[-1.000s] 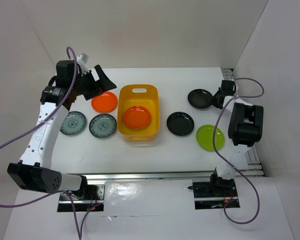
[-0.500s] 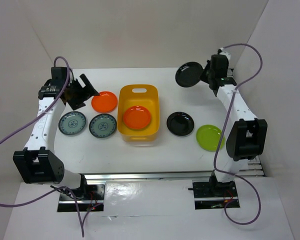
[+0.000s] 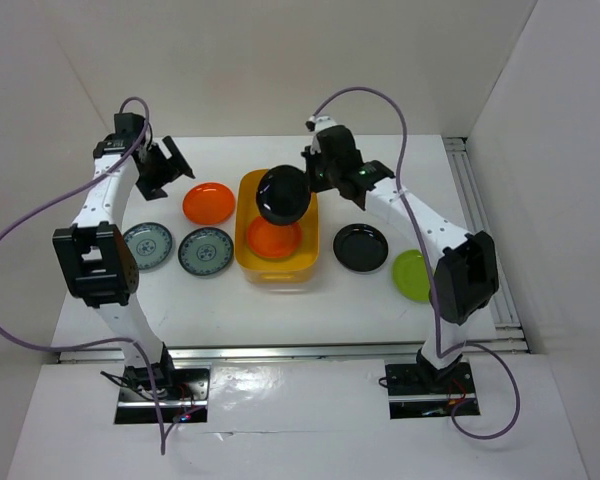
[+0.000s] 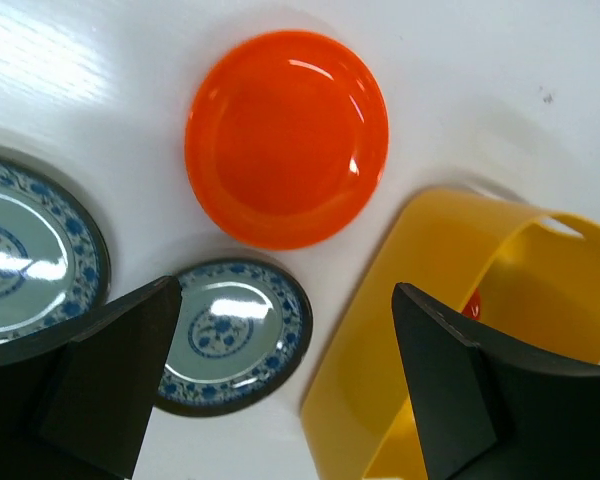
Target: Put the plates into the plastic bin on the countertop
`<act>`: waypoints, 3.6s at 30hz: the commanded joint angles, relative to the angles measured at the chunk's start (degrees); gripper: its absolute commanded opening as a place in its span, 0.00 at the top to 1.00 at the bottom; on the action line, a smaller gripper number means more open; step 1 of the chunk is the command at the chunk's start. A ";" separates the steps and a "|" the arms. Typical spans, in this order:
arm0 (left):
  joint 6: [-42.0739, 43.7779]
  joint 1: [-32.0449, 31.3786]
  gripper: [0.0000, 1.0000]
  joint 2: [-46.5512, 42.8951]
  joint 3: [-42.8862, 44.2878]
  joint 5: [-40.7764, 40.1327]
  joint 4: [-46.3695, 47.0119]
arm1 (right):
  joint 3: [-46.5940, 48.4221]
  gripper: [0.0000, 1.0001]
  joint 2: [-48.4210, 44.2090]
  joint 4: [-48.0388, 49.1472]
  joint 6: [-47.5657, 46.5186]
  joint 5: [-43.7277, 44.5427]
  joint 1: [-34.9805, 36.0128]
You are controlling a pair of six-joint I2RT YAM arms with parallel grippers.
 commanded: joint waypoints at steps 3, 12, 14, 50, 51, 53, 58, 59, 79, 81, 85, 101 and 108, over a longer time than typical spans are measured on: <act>3.45 1.19 0.00 6.34 6.54 -0.72 0.55 | -0.03 1.00 2.27 -0.95 -2.81 0.75 2.96; 3.98 2.42 0.00 12.93 7.08 2.87 1.69 | -1.26 1.00 8.34 -0.15 -2.81 2.78 4.20; 3.98 2.42 0.00 12.94 7.08 3.41 2.83 | -1.26 1.00 9.13 0.37 -2.81 2.77 4.20; 2.85 2.16 0.47 18.39 -7.77 4.21 18.65 | 13.07 0.00 0.52 -7.62 -2.81 -2.68 8.15; 2.84 2.16 0.47 18.39 -8.39 3.60 18.66 | 13.07 0.00 -0.18 -7.63 -2.81 -1.98 8.15; 2.23 2.16 0.60 18.39 -9.26 2.19 19.35 | 12.28 0.00 -1.67 -7.02 -2.81 -1.01 8.15; 1.70 2.16 0.75 18.39 -9.98 -0.63 18.66 | 11.23 0.00 -3.44 -7.01 -2.20 -0.39 7.63; 1.18 2.16 0.77 18.39 -9.19 -0.63 18.66 | 11.22 0.00 -3.96 -7.01 -2.20 -0.39 7.10; -2.70 7.17 1.00 -4.44 -1.62 9.44 15.84 | 8.32 0.00 -11.17 -8.24 -1.67 1.28 1.14; -2.00 6.04 1.00 -7.96 -3.72 12.19 16.54 | 8.32 0.00 -11.69 -8.86 -1.67 0.57 -0.01; 2.83 -3.87 1.00 -17.81 -9.35 7.48 16.55 | 8.84 0.00 -11.70 -10.08 -1.67 -0.66 -2.04; 5.30 -24.64 1.00 -18.18 -13.49 -11.97 8.55 | 5.07 0.00 -17.15 -9.03 -1.67 -3.03 -3.71; 4.69 -29.91 1.00 -13.70 -14.02 -17.84 8.55 | 2.61 0.00 -19.60 -9.56 -1.67 -4.61 -5.38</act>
